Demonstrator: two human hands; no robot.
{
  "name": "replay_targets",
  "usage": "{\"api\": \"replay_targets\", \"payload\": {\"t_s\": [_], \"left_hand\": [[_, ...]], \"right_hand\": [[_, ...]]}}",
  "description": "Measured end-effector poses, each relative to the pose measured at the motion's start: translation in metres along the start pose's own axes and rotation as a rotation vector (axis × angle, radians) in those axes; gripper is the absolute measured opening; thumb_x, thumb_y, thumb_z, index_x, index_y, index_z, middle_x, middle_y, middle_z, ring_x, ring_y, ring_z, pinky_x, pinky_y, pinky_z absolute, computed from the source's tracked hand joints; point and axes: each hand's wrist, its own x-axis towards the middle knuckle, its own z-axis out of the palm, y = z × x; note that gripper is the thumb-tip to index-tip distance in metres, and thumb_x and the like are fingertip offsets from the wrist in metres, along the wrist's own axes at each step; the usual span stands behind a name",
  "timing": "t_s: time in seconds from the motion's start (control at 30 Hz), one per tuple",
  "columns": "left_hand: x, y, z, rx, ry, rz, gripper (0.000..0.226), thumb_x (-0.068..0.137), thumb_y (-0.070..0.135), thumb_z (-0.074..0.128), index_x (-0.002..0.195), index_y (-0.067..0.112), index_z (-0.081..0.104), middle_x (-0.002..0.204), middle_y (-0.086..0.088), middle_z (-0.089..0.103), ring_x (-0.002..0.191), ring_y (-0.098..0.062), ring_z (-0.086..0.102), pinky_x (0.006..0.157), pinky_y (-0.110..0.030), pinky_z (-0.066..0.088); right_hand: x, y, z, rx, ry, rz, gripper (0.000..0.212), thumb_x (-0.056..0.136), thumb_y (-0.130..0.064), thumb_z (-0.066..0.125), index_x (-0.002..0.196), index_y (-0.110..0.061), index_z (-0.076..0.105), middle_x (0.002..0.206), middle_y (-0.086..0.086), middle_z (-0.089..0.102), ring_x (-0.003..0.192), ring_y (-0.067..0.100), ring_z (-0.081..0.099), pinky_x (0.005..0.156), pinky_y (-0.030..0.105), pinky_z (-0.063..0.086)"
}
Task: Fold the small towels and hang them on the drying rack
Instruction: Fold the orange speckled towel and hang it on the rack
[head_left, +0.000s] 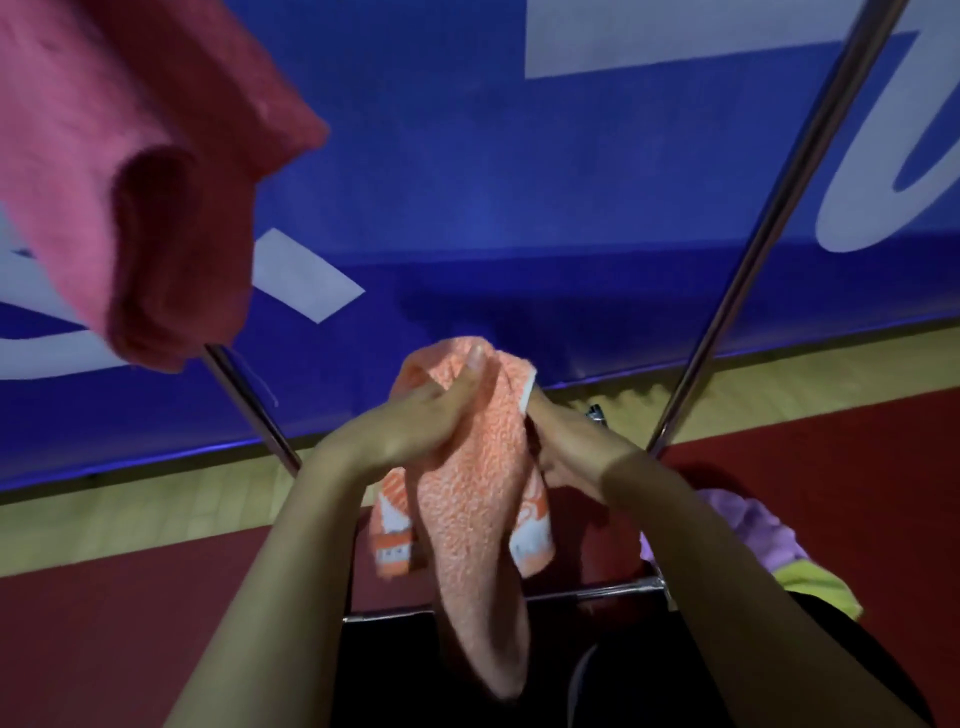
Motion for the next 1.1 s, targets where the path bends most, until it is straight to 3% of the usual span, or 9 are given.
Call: {"api": "replay_targets", "payload": {"t_s": [0.17, 0.33, 0.43, 0.53, 0.6, 0.7, 0.9, 1.0, 1.1], "left_hand": [[-0.010, 0.008, -0.007, 0.020, -0.061, -0.088, 0.089, 0.092, 0.082, 0.018, 0.150, 0.022, 0.049, 0.146, 0.005, 0.049, 0.132, -0.030, 0.058, 0.090, -0.045, 0.060], [-0.002, -0.001, -0.019, -0.080, 0.008, 0.046, 0.035, 0.107, 0.047, 0.047, 0.122, 0.017, 0.058, 0.097, -0.018, 0.077, 0.081, -0.026, 0.077, 0.069, -0.046, 0.066], [0.006, 0.006, -0.018, -0.195, 0.307, 0.129, 0.025, 0.108, 0.033, 0.053, 0.105, 0.011, 0.064, 0.085, -0.018, 0.075, 0.062, -0.025, 0.072, 0.061, -0.039, 0.063], [0.016, 0.003, -0.020, -0.334, 0.517, 0.167, 0.037, 0.097, 0.049, 0.063, 0.113, 0.015, 0.063, 0.100, -0.012, 0.075, 0.080, -0.028, 0.077, 0.076, -0.045, 0.066], [0.020, -0.001, -0.023, -0.419, 0.528, 0.188, 0.046, 0.087, 0.057, 0.066, 0.115, 0.020, 0.062, 0.105, -0.006, 0.076, 0.095, -0.026, 0.077, 0.089, -0.051, 0.062], [0.025, -0.006, -0.023, -0.580, 0.332, 0.188, 0.045, 0.098, 0.040, 0.070, 0.133, 0.022, 0.048, 0.106, -0.007, 0.079, 0.098, -0.026, 0.078, 0.096, -0.048, 0.060], [0.003, -0.020, -0.028, 0.081, -0.114, -0.232, 0.072, 0.096, 0.078, 0.030, 0.117, 0.023, 0.072, 0.106, 0.001, 0.078, 0.093, -0.013, 0.073, 0.074, -0.029, 0.061], [0.001, -0.020, -0.019, -0.110, -0.405, -0.182, 0.104, 0.084, 0.089, 0.012, 0.118, 0.013, 0.076, 0.117, -0.013, 0.076, 0.105, -0.026, 0.069, 0.093, -0.044, 0.057], [0.002, -0.010, -0.015, -0.465, -0.409, 0.012, 0.090, 0.088, 0.081, 0.016, 0.118, 0.021, 0.074, 0.119, -0.011, 0.075, 0.111, -0.027, 0.070, 0.099, -0.045, 0.055]], "right_hand": [[-0.006, -0.021, -0.009, 0.194, 0.236, -0.178, 0.080, 0.084, -0.087, 0.030, 0.099, -0.023, 0.076, 0.105, 0.004, 0.076, 0.106, 0.020, 0.070, 0.096, 0.039, 0.054], [-0.023, -0.041, -0.019, 0.611, -0.113, -0.228, 0.101, 0.082, -0.085, 0.025, 0.111, 0.003, 0.066, 0.120, 0.027, 0.070, 0.110, 0.035, 0.070, 0.094, 0.043, 0.058], [-0.034, -0.034, -0.019, 0.384, -0.334, -0.153, 0.076, 0.086, -0.067, 0.050, 0.130, -0.007, 0.062, 0.122, 0.014, 0.073, 0.115, 0.024, 0.070, 0.098, 0.034, 0.057], [-0.054, -0.033, -0.020, 0.041, -0.445, -0.111, 0.024, 0.093, -0.019, 0.066, 0.116, -0.012, 0.064, 0.095, 0.002, 0.077, 0.081, 0.013, 0.073, 0.071, 0.022, 0.059], [-0.059, -0.032, -0.023, 0.016, -0.429, -0.120, 0.028, 0.083, 0.001, 0.073, 0.108, -0.010, 0.067, 0.092, 0.004, 0.075, 0.080, 0.015, 0.071, 0.071, 0.024, 0.058], [-0.055, -0.032, -0.029, 0.311, -0.321, -0.177, 0.030, 0.059, 0.007, 0.076, 0.085, -0.007, 0.080, 0.082, 0.010, 0.076, 0.072, 0.020, 0.074, 0.070, 0.028, 0.061], [-0.050, -0.042, -0.038, 0.881, -0.305, -0.278, 0.065, 0.030, -0.014, 0.095, 0.092, 0.000, 0.081, 0.097, 0.018, 0.074, 0.090, 0.031, 0.074, 0.086, 0.046, 0.061], [-0.053, -0.047, -0.035, 0.935, -0.293, -0.313, 0.068, 0.030, -0.016, 0.097, 0.093, 0.002, 0.080, 0.095, 0.019, 0.075, 0.088, 0.032, 0.075, 0.080, 0.045, 0.062], [-0.053, -0.049, -0.029, 0.924, -0.316, -0.268, 0.068, 0.031, -0.016, 0.099, 0.094, 0.001, 0.080, 0.097, 0.019, 0.075, 0.089, 0.032, 0.075, 0.083, 0.045, 0.062]]}}
